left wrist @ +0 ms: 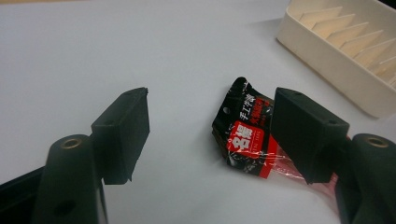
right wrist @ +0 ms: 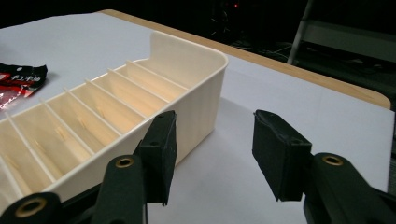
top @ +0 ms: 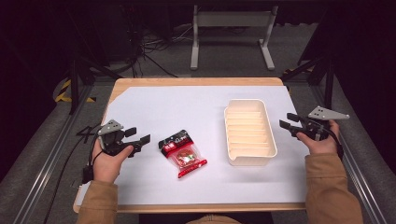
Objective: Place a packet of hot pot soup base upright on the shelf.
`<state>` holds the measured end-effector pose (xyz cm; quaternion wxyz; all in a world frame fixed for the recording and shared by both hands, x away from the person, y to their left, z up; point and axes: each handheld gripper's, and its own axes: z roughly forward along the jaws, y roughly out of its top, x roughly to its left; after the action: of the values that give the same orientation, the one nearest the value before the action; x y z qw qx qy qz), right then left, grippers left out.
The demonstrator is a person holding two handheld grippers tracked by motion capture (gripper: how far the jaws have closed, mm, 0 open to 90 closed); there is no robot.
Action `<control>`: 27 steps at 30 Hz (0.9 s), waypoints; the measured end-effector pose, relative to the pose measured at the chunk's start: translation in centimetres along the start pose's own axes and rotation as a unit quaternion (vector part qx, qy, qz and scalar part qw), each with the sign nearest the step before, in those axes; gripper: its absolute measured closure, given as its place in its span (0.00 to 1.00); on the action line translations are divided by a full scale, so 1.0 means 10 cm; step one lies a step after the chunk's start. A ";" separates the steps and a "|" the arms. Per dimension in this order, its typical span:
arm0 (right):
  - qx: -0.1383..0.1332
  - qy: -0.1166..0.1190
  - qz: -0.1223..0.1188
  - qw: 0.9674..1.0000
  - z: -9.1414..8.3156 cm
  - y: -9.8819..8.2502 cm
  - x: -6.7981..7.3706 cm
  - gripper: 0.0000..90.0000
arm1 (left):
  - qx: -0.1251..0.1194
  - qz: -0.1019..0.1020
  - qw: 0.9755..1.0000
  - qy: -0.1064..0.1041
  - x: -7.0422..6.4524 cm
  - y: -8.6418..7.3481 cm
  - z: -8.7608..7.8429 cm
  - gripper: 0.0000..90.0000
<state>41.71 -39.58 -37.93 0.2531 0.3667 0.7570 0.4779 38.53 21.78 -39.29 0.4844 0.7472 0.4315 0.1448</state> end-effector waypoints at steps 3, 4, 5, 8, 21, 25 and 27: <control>0.006 0.009 -0.007 1.000 0.02 0.00 0.04 0.57 | 0.004 0.014 1.000 -0.002 -0.04 0.03 0.01 0.32; 0.005 0.009 -0.011 1.000 0.02 0.00 0.05 0.57 | 0.005 0.017 1.000 -0.002 -0.05 0.04 0.01 0.32; 0.003 0.008 -0.014 1.000 0.02 0.00 0.06 0.56 | 0.011 0.027 1.000 0.001 -0.06 0.05 0.02 0.31; -0.002 0.010 -0.008 1.000 0.03 -0.01 0.06 0.53 | 0.016 0.032 0.999 0.003 -0.08 0.06 0.03 0.30; -0.002 0.014 0.005 1.000 0.05 -0.03 0.01 0.52 | -0.013 0.029 0.998 -0.057 -0.24 0.09 0.18 0.27; -0.006 0.012 0.006 1.000 0.03 -0.03 -0.01 0.49 | -0.014 0.033 0.998 -0.058 -0.28 0.09 0.22 0.27; -0.010 0.010 0.010 1.000 0.02 -0.03 -0.02 0.48 | -0.016 0.037 0.998 -0.055 -0.31 0.07 0.27 0.26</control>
<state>41.90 -39.75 -38.32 0.2439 0.3672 0.7510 0.4915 38.78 17.67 -39.37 0.5134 0.7616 0.3743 0.1278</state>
